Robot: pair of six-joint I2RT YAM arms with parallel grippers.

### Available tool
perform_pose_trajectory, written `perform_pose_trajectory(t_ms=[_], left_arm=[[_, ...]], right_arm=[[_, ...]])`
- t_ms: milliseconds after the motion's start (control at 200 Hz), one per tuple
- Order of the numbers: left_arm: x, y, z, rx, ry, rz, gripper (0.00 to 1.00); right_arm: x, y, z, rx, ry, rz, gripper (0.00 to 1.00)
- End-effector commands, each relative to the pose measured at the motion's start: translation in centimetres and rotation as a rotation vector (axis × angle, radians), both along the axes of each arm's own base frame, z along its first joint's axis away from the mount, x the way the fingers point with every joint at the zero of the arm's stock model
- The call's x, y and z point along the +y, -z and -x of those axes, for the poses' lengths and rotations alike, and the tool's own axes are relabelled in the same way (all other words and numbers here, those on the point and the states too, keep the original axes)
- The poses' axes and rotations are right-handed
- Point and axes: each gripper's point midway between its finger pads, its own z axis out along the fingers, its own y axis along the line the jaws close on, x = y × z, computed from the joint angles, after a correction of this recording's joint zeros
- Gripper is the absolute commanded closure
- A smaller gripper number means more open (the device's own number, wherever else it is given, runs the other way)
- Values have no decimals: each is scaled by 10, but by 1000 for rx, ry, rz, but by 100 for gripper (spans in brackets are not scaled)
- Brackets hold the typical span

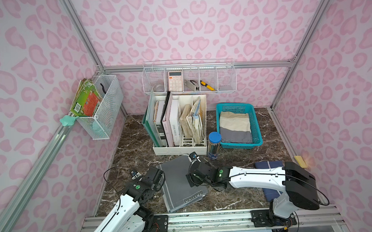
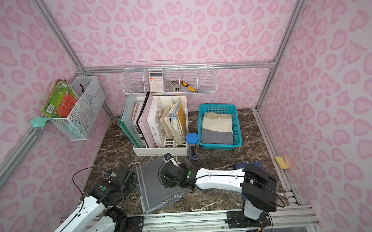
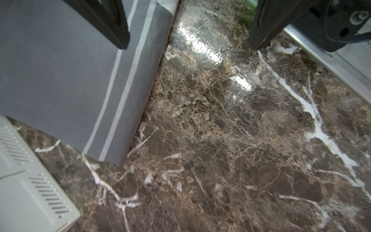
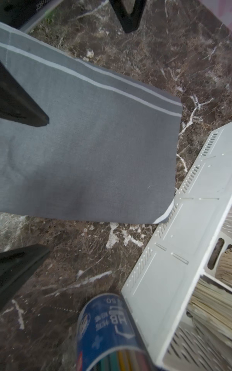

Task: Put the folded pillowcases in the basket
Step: Pick up the pillowcase at the center of the board.

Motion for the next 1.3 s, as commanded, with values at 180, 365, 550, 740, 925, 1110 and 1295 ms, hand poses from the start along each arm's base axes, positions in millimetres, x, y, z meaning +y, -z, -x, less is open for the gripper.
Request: perform_pose_trajectory(t_ms=[180, 365, 550, 740, 925, 1110, 1295], left_arm=[[-20, 22, -3, 42, 55, 104, 8], [-27, 36, -4, 74, 79, 134, 12], [-34, 43, -10, 94, 100, 159, 18], [-40, 49, -14, 122, 110, 181, 28], [-48, 57, -13, 154, 108, 215, 42], [-59, 60, -12, 202, 132, 262, 51], [-70, 63, -17, 196, 159, 309, 62]], right_arm=[[3, 36, -17, 99, 11, 74, 7], [2, 55, -25, 132, 17, 99, 7], [-1, 70, -29, 163, 17, 100, 9], [7, 81, -26, 194, -17, 101, 14], [19, 89, -16, 243, -84, 76, 19], [29, 86, -7, 246, -122, 54, 32], [39, 82, 0, 228, -148, 54, 51]])
